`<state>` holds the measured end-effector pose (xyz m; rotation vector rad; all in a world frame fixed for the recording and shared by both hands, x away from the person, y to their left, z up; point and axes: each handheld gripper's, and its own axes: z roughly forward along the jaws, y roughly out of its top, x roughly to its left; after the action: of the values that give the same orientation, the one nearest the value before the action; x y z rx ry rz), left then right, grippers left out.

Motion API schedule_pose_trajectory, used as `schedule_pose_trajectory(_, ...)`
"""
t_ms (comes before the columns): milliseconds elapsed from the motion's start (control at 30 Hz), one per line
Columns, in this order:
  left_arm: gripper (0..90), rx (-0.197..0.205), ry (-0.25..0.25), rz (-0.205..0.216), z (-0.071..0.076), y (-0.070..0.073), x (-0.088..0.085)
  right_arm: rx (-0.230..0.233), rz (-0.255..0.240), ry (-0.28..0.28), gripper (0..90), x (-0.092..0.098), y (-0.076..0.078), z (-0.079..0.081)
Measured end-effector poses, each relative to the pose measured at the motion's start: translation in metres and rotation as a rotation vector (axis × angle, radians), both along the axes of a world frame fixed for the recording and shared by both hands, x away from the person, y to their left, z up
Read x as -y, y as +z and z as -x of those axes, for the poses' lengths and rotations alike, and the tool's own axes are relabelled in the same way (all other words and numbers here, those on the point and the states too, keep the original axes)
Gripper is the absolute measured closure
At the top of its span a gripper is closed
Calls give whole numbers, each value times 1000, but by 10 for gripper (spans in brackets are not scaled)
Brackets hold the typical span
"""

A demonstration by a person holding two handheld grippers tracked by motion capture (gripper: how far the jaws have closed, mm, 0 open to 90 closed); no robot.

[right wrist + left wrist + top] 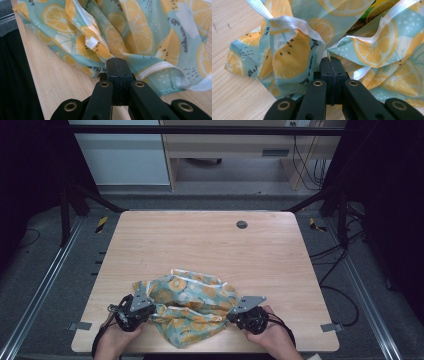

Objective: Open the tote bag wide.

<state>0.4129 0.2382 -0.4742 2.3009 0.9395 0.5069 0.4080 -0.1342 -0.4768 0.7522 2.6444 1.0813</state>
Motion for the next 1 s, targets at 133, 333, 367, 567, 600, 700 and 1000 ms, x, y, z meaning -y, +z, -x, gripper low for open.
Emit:
schedule_pose_trajectory(133,900,4,19,29,0,1,-3,-1,11,7,900,-2,-1,1)
schedule_pose_trajectory(333,900,2,17,12,-1,0,-2,-8,25,2,900,-4,-2,2)
schedule_pose_trajectory(367,900,-1,20,20,-1,0,-2,-6,25,4,900,-4,-2,2)
schedule_pose_trajectory(567,808,30,19,29,8,5,1,12,5,38,865,-4,2,8)
schedule_pose_trajectory(600,761,45,22,33,10,7,1,21,13,46,828,-4,3,11)
schedule_pose_trajectory(700,644,82,23,58,15,13,4,42,27,42,727,-3,7,19)
schedule_pose_trajectory(1000,550,163,16,149,28,32,3,106,-40,5,555,10,34,21)
